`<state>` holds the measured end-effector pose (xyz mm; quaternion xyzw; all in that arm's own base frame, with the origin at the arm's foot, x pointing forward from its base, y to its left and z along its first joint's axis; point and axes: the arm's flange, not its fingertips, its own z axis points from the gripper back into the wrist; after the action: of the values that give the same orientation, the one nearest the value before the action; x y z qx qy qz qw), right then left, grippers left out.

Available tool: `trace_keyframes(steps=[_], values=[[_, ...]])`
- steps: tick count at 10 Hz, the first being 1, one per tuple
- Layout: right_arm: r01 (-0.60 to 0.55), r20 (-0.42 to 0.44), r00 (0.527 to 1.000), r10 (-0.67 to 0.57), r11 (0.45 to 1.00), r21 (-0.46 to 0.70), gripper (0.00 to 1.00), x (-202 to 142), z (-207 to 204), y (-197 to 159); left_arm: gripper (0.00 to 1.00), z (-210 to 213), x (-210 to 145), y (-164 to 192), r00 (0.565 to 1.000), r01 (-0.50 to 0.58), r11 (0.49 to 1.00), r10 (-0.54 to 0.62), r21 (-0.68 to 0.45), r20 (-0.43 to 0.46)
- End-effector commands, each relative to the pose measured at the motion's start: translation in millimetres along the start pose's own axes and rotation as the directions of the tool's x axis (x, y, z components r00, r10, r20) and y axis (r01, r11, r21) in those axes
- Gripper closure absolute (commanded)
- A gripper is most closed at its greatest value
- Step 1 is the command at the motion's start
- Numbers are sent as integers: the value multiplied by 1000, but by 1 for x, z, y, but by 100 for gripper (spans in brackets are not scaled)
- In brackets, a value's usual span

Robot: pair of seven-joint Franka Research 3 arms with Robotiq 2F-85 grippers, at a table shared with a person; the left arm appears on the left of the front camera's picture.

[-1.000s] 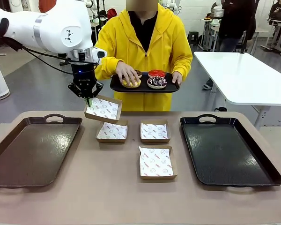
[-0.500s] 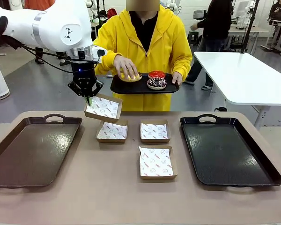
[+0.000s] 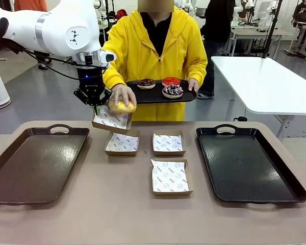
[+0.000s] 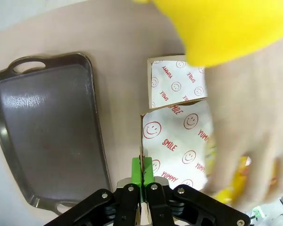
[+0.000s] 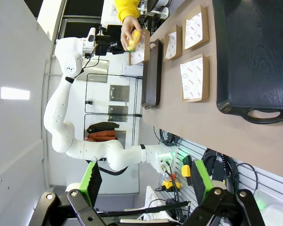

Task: Individually package the donuts and arrange them on the tray.
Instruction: Place the picked Paper togo box on the Handle tray while simultaneously picking up another Paper togo box from the table with the other hand.

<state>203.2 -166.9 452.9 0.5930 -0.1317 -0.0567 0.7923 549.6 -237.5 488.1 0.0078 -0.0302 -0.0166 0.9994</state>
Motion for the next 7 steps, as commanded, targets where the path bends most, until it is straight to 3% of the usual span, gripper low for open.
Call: trace_keyframes(steps=[1,7], values=[[-14,3,1000,14,1000,17,0,2,0,0,100,2,-4,3,1000,-4,1000,4,4,0],[-14,3,1000,14,1000,17,0,2,0,0,100,2,-4,3,1000,-4,1000,4,4,0]])
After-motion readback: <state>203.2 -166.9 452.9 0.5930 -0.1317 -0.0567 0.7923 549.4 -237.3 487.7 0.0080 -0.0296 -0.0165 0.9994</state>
